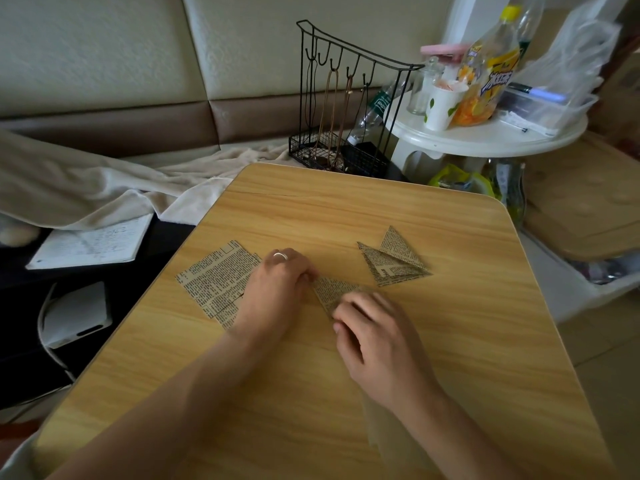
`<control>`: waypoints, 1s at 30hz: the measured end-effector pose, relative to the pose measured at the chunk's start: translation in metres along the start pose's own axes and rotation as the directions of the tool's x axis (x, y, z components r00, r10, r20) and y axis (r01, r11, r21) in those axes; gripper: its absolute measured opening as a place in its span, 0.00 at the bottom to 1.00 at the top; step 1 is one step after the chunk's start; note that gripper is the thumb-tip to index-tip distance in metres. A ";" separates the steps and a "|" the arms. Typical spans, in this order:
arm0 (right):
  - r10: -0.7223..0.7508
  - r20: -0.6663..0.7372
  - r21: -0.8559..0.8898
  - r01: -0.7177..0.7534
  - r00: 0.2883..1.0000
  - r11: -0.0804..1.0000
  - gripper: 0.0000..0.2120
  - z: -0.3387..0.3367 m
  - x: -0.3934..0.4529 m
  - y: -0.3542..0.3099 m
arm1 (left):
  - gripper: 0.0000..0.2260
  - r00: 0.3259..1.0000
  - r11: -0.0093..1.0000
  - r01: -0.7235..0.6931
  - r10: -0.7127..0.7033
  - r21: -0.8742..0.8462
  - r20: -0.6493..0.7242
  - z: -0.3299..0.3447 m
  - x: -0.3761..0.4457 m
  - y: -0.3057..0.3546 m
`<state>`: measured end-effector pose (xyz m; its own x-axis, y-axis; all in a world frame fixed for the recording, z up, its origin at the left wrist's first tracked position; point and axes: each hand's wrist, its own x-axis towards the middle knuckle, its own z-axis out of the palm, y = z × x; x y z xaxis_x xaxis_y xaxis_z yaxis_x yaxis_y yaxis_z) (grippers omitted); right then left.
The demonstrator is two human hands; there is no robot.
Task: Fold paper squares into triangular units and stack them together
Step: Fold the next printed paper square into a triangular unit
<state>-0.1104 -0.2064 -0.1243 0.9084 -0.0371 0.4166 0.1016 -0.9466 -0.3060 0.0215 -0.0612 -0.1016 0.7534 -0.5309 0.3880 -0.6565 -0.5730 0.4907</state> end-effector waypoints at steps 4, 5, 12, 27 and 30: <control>0.061 0.011 -0.063 -0.060 0.998 0.996 0.06 -0.003 0.004 0.004 | 0.12 0.989 0.986 -0.140 0.134 0.090 0.069 -0.010 -0.020 0.008; 0.078 0.002 -0.084 -0.078 0.997 0.993 0.07 -0.004 0.005 0.005 | 0.13 0.988 0.985 -0.144 0.137 0.099 0.077 -0.012 -0.024 0.008; 0.022 0.067 -0.176 -0.010 0.998 0.984 0.13 0.000 0.006 -0.010 | 0.16 0.968 0.960 -0.249 0.241 0.125 0.074 -0.024 -0.039 0.019; 0.112 0.015 -0.285 -0.104 0.994 0.953 0.15 -0.017 -0.007 -0.004 | 0.15 0.971 0.967 -0.227 0.216 0.115 0.105 -0.026 -0.039 0.011; 0.144 0.027 -0.310 -0.128 0.989 0.942 0.15 -0.016 -0.005 -0.010 | 0.09 0.971 0.971 -0.227 0.219 0.081 0.099 -0.029 -0.040 0.009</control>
<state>-0.1226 -0.2021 -0.1098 0.9243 -0.1641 0.3445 -0.1467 -0.9862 -0.0762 -0.0135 -0.0276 -0.0899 0.5839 -0.7024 0.4071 -0.8113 -0.4859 0.3252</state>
